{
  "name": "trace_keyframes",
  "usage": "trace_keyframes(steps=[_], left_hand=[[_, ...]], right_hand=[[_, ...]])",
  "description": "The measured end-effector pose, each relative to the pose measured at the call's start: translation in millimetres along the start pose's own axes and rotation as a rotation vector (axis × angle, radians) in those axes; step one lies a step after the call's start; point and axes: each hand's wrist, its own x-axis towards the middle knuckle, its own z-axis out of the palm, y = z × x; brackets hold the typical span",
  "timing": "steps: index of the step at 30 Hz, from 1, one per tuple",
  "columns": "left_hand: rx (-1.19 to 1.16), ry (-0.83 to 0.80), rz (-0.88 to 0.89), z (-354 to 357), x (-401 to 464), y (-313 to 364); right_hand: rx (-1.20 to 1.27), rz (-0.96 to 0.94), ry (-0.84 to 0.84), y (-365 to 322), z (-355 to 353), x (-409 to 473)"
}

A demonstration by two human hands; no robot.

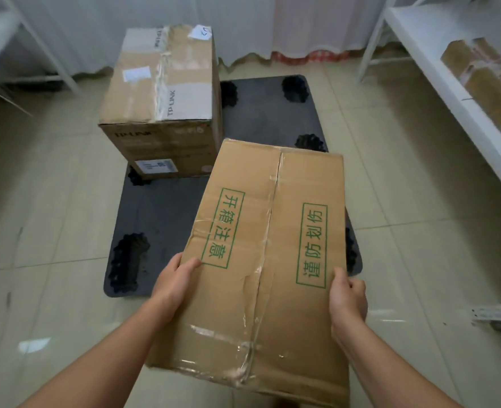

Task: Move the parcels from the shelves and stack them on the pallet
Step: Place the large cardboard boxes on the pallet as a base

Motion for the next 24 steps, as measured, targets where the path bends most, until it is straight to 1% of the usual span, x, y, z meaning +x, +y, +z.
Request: trace_keyframes(steps=[3, 6, 10, 13, 16, 18, 21, 23, 24], left_hand=[[-0.071, 0.085, -0.052, -10, 20, -8], [-0.157, 0.144, -0.113, -19, 38, -19], [-0.256, 0.233, -0.247, -33, 56, -33], [-0.369, 0.241, -0.337, -41, 73, -53], [-0.462, 0.296, -0.401, -40, 82, -59], [-0.491, 0.323, -0.410, -34, 87, -54], [-0.502, 0.297, -0.474, -14, 98, -47], [-0.536, 0.278, -0.534, 1, 105, -43], [-0.545, 0.267, -0.557, 9, 109, -41]], right_hand=[[-0.097, -0.069, -0.069, -21, 37, 10], [-0.205, -0.163, -0.179, -41, 74, 18], [-0.366, -0.303, -0.394, -65, 120, 26], [-0.441, -0.405, -0.571, -91, 152, 29], [-0.523, -0.469, -0.680, -116, 183, 32], [-0.584, -0.514, -0.717, -127, 199, 36], [-0.647, -0.568, -0.718, -136, 213, 46], [-0.573, -0.539, -0.702, -138, 214, 54], [-0.533, -0.519, -0.666, -137, 212, 58]])
